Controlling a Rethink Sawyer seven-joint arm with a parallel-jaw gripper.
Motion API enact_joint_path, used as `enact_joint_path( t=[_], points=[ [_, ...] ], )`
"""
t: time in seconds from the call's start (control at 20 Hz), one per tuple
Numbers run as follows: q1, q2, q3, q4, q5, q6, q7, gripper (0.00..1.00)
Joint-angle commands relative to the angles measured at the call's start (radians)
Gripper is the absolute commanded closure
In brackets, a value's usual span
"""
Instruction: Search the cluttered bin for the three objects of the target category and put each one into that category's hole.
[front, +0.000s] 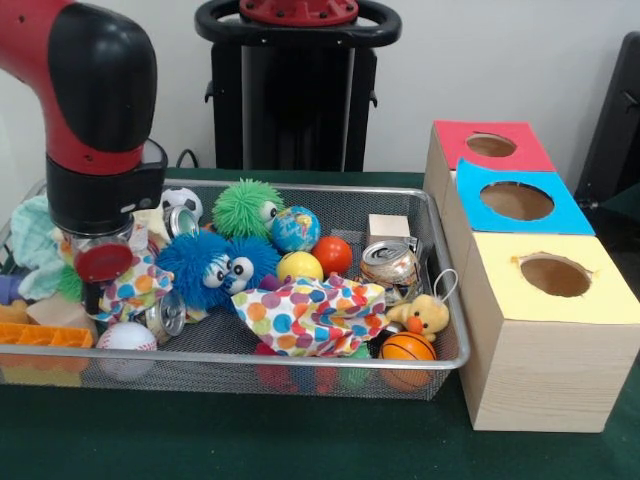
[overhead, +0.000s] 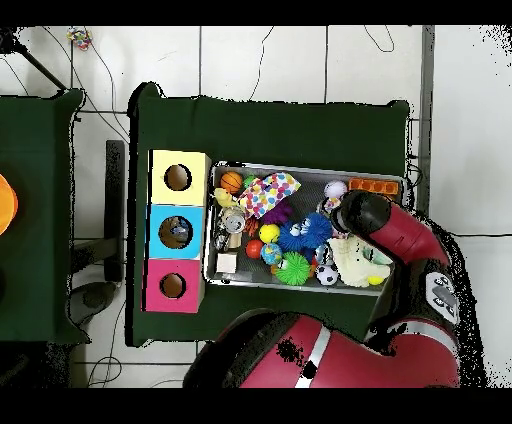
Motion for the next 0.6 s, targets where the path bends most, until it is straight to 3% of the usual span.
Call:
enact_joint_path(
  t=[0.05, 0.3, 0.6],
  points=[
    [-0.057, 0.072, 0.152, -0.089, -0.100, -0.006, -0.114, 1.00],
    [-0.054, 0.064, 0.164, -0.063, -0.125, -0.016, -0.073, 1.00],
    [-0.048, 0.041, 0.171, -0.056, -0.131, 0.046, -0.056, 1.00]
  ],
)
